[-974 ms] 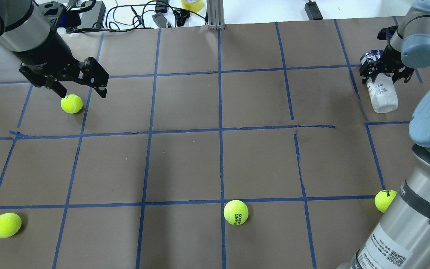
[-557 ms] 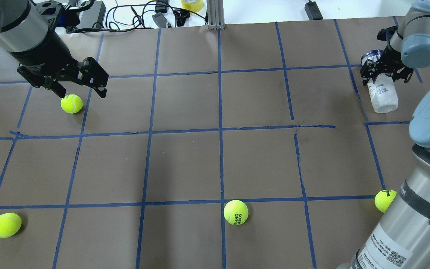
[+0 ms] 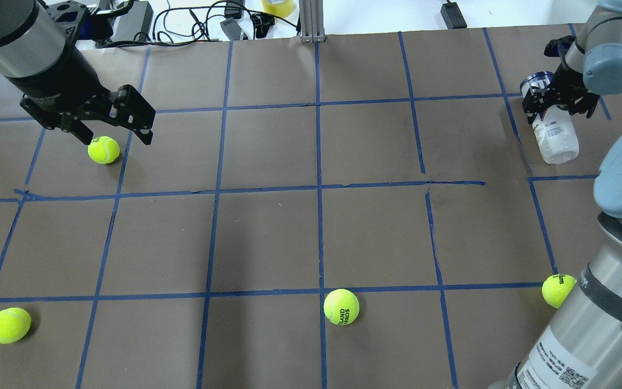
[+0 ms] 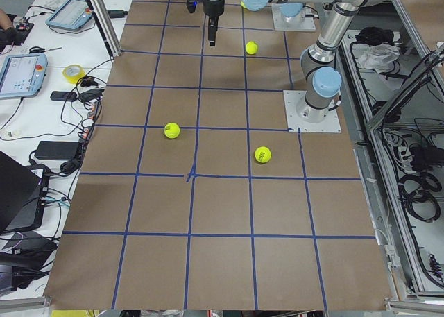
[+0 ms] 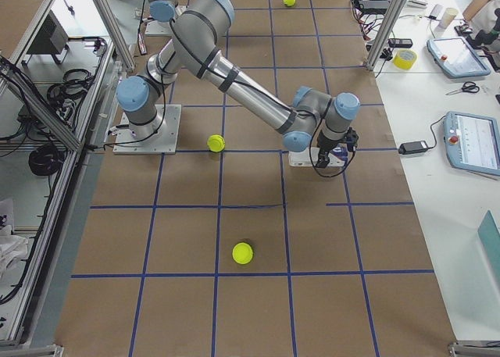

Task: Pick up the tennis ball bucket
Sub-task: 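Lift the can with the right gripper and carry it toward the table center, then lower the can with the right gripper and lay it on its side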

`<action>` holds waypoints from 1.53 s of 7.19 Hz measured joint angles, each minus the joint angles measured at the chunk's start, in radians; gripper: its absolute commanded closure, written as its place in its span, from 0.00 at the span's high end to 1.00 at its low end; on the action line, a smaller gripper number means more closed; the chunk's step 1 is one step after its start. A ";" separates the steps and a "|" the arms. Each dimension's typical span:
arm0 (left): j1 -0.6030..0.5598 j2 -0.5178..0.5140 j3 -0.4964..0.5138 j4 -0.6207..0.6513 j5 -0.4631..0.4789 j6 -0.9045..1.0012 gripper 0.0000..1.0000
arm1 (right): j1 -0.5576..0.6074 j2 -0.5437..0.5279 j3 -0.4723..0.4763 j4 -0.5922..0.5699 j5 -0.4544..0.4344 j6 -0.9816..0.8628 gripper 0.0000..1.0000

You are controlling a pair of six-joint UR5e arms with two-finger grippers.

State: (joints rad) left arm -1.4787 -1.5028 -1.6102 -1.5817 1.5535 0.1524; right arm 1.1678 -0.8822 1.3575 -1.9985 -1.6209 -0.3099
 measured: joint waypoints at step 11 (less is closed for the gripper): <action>0.122 0.017 0.020 -0.045 0.017 0.036 1.00 | 0.618 -0.103 0.030 -0.134 0.156 -0.617 0.72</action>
State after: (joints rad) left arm -1.3568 -1.4861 -1.5902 -1.6266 1.5704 0.1886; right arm 1.7857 -0.9857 1.3879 -2.1325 -1.4651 -0.9273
